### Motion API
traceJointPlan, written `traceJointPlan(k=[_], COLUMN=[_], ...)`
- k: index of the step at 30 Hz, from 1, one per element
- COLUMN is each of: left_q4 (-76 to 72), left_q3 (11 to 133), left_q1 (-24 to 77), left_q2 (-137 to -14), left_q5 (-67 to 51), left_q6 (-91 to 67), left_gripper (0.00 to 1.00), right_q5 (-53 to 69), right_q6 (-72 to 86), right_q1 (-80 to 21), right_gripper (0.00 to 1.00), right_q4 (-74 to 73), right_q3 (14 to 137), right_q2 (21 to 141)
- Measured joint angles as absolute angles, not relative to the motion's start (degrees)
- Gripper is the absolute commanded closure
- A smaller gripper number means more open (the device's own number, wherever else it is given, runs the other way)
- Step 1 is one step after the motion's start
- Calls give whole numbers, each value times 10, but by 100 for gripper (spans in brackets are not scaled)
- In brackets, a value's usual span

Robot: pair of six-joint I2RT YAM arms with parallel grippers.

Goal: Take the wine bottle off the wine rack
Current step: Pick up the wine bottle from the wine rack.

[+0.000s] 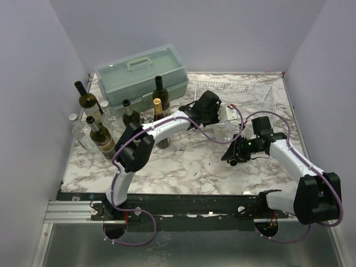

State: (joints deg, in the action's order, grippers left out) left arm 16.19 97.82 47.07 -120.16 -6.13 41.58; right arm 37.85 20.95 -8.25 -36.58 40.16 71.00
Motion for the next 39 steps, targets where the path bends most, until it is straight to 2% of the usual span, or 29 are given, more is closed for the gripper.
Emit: traceJointPlan(k=[22, 25, 31, 39], left_q4=[160, 160, 158, 159], left_q3=[980, 980, 980, 980], left_q1=[457, 456, 454, 453], left_q2=[-1202, -1202, -1201, -1180], left_q5=[-65, -67, -74, -96], left_q6=[384, 377, 358, 328], left_gripper=[76, 69, 49, 40], right_q5=[385, 385, 377, 355], right_q6=[197, 188, 165, 132], right_q1=[-85, -85, -85, -86], right_gripper=[100, 100, 100, 100], right_q4=[-485, -494, -522, -567], right_q3=[473, 476, 490, 515], right_q2=[675, 675, 675, 677])
